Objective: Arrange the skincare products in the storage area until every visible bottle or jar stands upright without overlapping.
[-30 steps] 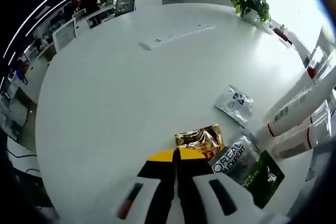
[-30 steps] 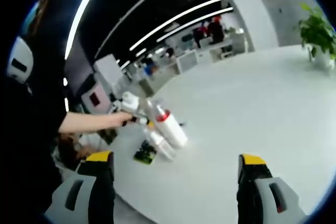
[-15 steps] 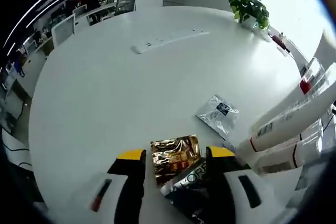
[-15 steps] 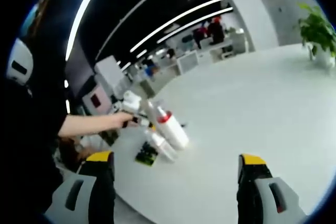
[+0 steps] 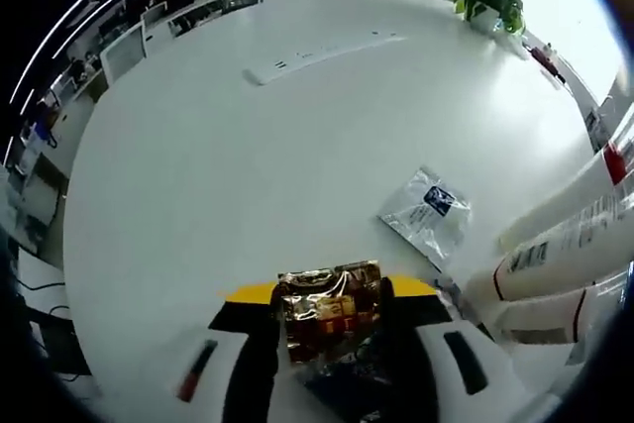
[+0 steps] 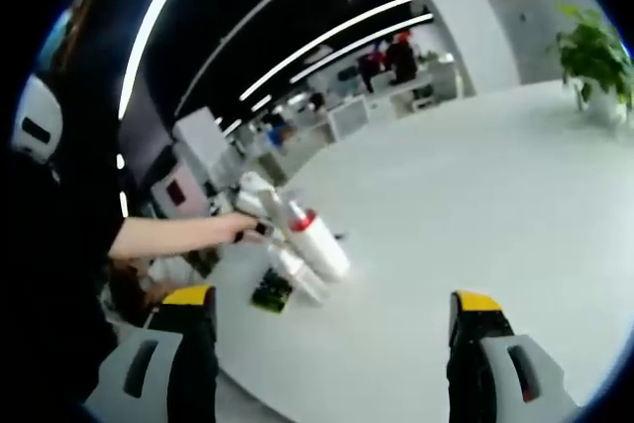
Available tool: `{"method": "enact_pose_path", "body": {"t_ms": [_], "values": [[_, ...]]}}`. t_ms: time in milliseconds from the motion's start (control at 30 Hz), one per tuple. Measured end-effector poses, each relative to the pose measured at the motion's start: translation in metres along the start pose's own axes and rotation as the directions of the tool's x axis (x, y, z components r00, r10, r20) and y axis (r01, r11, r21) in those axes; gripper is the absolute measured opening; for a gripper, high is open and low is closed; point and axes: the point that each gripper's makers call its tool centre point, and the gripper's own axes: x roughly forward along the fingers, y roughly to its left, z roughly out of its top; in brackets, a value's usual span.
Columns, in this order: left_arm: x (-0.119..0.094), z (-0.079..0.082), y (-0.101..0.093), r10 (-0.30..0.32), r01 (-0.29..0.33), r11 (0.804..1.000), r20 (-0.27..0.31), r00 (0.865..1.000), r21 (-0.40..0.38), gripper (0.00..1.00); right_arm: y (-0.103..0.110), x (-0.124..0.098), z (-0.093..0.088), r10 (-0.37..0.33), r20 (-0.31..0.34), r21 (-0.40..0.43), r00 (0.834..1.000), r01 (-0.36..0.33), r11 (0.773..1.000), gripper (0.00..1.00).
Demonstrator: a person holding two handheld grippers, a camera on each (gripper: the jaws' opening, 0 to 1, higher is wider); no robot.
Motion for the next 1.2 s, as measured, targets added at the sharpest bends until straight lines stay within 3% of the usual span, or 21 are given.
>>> {"method": "enact_pose_path", "body": {"t_ms": [833, 900, 933, 967, 1133, 1167, 1200], "values": [[0.006, 0.014, 0.017, -0.017, 0.017, 1.000, 0.042, 0.999, 0.002, 0.37, 0.004, 0.009, -0.006, 0.016, -0.026, 0.001, 1.000, -0.016, 1.000, 0.99], [0.006, 0.016, 0.019, -0.005, 0.005, 1.000, 0.052, 0.999, 0.002, 0.34, 0.003, 0.009, -0.006, 0.014, -0.028, 0.000, 0.999, -0.014, 1.000, 0.99], [0.007, 0.018, 0.020, 0.005, -0.006, 1.000, 0.064, 0.998, 0.017, 0.28, 0.003, 0.008, -0.006, 0.013, -0.028, 0.001, 1.000, -0.013, 1.000, 0.99], [0.007, 0.018, 0.019, 0.002, -0.006, 0.998, 0.063, 0.998, 0.062, 0.28, 0.002, 0.008, -0.006, 0.012, -0.027, 0.002, 1.000, -0.012, 1.000, 0.99], [0.009, 0.019, 0.023, 0.007, -0.008, 1.000, 0.075, 0.997, 0.014, 0.23, -0.001, 0.005, -0.004, 0.002, -0.019, 0.008, 1.000, -0.002, 1.000, 0.99], [0.009, 0.015, 0.023, 0.000, -0.002, 0.999, 0.055, 0.998, 0.050, 0.09, -0.001, 0.005, -0.004, 0.002, -0.019, 0.009, 1.000, -0.001, 1.000, 0.99], [0.011, 0.024, 0.023, 0.009, -0.005, 1.000, 0.131, 0.991, -0.028, 0.09, -0.001, 0.005, -0.005, 0.001, -0.019, 0.011, 1.000, -0.001, 1.000, 0.99]]}}
